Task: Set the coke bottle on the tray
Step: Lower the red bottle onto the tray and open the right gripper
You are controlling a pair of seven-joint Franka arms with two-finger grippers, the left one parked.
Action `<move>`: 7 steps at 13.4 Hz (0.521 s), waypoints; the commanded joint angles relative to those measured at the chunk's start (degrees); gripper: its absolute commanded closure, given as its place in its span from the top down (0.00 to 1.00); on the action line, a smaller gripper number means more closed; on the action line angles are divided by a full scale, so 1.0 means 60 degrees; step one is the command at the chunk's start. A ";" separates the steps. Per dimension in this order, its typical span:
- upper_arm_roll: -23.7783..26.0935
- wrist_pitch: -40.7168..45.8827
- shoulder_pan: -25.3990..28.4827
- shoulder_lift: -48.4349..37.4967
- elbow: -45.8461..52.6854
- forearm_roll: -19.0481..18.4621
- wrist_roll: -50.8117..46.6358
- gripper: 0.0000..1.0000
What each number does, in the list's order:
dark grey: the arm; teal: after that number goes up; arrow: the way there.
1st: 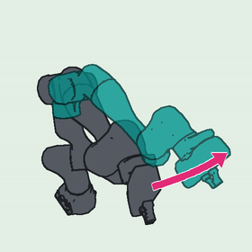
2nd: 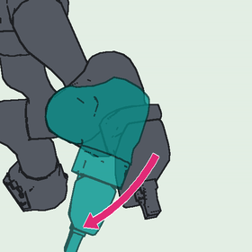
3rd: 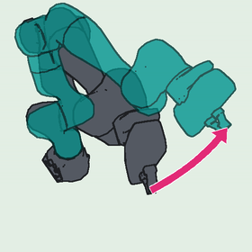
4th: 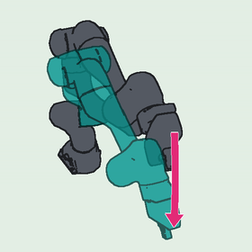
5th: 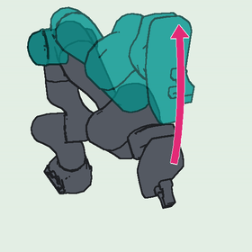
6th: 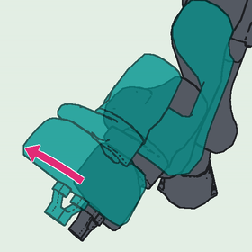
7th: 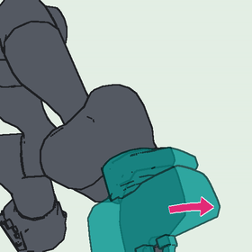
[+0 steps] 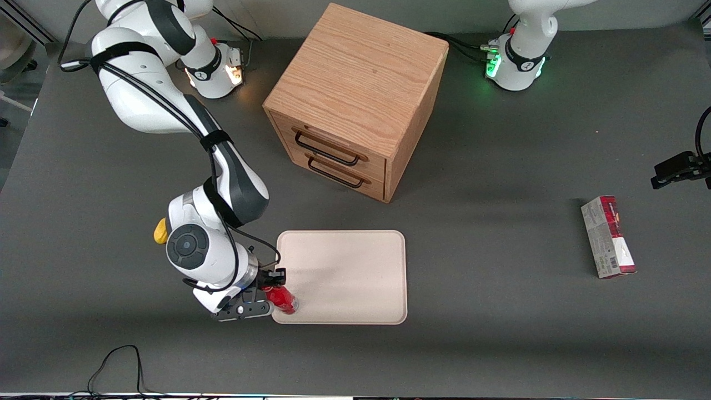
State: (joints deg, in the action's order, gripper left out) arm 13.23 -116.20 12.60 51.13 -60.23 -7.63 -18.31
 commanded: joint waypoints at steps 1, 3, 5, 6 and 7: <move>-0.0096 -0.0654 0.0126 0.0062 -0.0214 -0.0120 -0.0463 0.95; -0.0081 -0.0862 0.0126 0.0062 -0.0274 -0.0135 -0.0464 1.00; -0.0096 -0.0877 0.0126 0.0048 -0.0259 -0.0135 -0.0464 1.00; -0.0096 -0.0877 0.0126 0.0033 -0.0230 -0.0135 -0.0464 1.00; -0.0125 -0.0877 0.0112 -0.0040 -0.0230 -0.0135 -0.0449 1.00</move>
State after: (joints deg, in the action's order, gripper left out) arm 13.20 -120.75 12.77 51.71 -61.50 -7.63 -19.37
